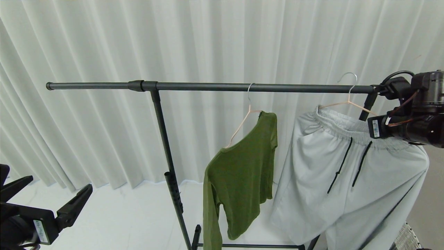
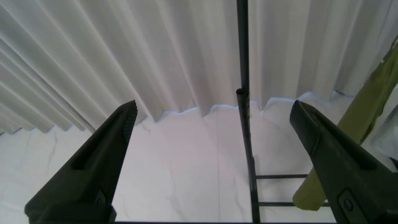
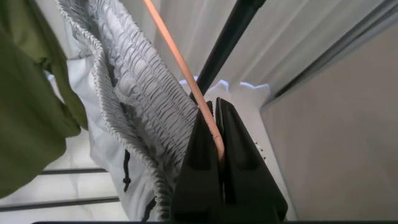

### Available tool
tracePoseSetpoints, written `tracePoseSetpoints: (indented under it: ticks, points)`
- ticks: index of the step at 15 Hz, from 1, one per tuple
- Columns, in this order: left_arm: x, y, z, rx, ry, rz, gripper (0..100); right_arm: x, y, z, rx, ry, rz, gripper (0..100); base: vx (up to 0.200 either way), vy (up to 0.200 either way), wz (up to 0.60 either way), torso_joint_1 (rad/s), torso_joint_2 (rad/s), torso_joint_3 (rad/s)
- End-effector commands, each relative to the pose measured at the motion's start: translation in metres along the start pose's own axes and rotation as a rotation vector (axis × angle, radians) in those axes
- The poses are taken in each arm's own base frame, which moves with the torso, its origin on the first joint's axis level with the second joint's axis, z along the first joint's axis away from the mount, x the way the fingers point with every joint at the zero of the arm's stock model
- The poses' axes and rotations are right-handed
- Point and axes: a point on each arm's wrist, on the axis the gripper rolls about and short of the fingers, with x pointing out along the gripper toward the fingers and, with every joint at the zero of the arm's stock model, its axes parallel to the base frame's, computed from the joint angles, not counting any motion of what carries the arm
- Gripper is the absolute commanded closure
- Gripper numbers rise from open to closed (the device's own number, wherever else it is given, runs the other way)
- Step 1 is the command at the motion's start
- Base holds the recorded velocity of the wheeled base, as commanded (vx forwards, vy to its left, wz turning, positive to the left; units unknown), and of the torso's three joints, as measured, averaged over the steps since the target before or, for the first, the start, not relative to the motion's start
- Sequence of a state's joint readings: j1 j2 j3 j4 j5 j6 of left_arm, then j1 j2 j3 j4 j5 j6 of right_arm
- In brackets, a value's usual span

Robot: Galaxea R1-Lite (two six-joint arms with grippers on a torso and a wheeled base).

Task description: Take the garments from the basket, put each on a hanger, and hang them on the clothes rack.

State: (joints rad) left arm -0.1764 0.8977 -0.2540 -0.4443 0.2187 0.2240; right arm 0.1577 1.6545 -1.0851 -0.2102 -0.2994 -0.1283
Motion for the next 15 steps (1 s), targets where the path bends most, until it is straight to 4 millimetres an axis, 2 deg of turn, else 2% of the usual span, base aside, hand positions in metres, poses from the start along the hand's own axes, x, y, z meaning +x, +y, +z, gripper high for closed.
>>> tracePoseSetpoints:
  ticks: [1, 5, 11, 12, 15]
  points:
    - [0.0005, -0.0002, -0.0004, 0.001, 0.003, 0.0, 0, 0.0109, 0.0032, -0.0037, -0.007, 0.023, -0.01, 100, 0.0, 0.0, 0.0, 0.0, 0.0, 0.0]
    - [0.0008, -0.0002, 0.0, 0.001, 0.003, 0.0, 0, 0.0175, 0.0052, -0.0065, -0.009, 0.03, -0.028, 100, 0.0, 0.0, 0.0, 0.0, 0.0, 0.0]
    - [0.0019, -0.0004, 0.0001, 0.002, 0.007, -0.003, 0, 0.0153, 0.0067, -0.0079, -0.01, 0.032, -0.024, 100, 0.0, 0.0, 0.0, 0.0, 0.0, 0.0]
    - [0.0019, -0.0004, 0.0001, 0.002, 0.007, -0.003, 0, 0.0153, 0.0066, -0.0079, -0.01, 0.032, -0.03, 0, 0.0, 0.0, 0.0, 0.0, 0.0, 0.0]
    - [0.0019, -0.0004, 0.0001, 0.002, 0.007, -0.001, 0, 0.0126, 0.0048, -0.0054, 0.007, 0.013, -0.063, 0, 0.0, 0.0, 0.0, 0.0, 0.0, 0.0]
